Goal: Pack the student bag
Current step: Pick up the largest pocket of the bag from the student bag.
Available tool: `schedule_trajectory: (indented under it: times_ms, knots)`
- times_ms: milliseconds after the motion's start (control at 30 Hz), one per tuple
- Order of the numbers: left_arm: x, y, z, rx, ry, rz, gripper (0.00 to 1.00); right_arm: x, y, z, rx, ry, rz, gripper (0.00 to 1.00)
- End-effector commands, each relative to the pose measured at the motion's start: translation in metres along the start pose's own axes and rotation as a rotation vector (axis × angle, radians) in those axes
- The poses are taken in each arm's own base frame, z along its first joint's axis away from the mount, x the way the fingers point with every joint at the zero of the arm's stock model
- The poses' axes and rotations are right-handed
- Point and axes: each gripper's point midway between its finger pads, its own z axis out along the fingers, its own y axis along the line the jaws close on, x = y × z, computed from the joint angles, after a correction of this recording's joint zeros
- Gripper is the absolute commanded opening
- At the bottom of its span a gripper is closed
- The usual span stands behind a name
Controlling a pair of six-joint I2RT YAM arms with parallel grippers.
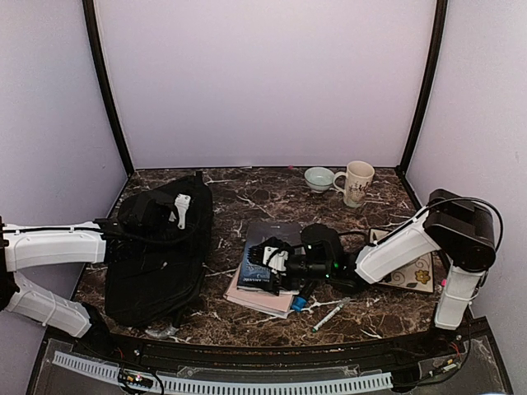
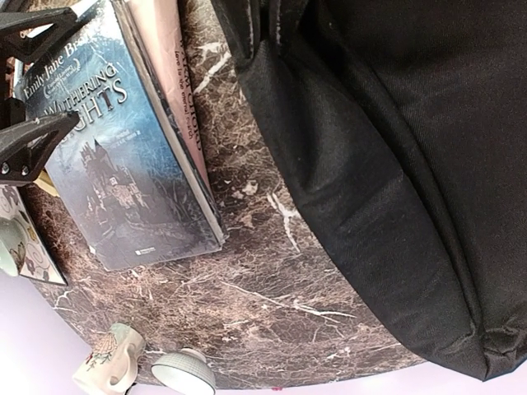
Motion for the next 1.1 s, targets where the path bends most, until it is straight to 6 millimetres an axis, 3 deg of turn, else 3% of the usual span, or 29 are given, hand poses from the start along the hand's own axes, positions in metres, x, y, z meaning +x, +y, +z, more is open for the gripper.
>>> schedule_trajectory:
  times_ms: [0,567,833,1067]
  knots:
    - [-0.022,-0.017,-0.005,0.084,-0.074,-0.027,0.0,-0.012,0.006,0.0,-0.006,-0.077,-0.04,0.84]
    - [-0.022,-0.033,-0.005,0.179,-0.082,-0.054,0.0,-0.017,-0.003,0.014,0.06,-0.094,-0.024,0.79]
    - [-0.016,-0.033,0.004,0.181,-0.071,-0.068,0.0,-0.039,0.018,0.022,0.016,-0.174,-0.028,0.67]
    - [-0.015,-0.037,0.009,0.196,-0.063,-0.071,0.0,-0.048,0.009,0.035,0.095,-0.195,-0.012,0.57]
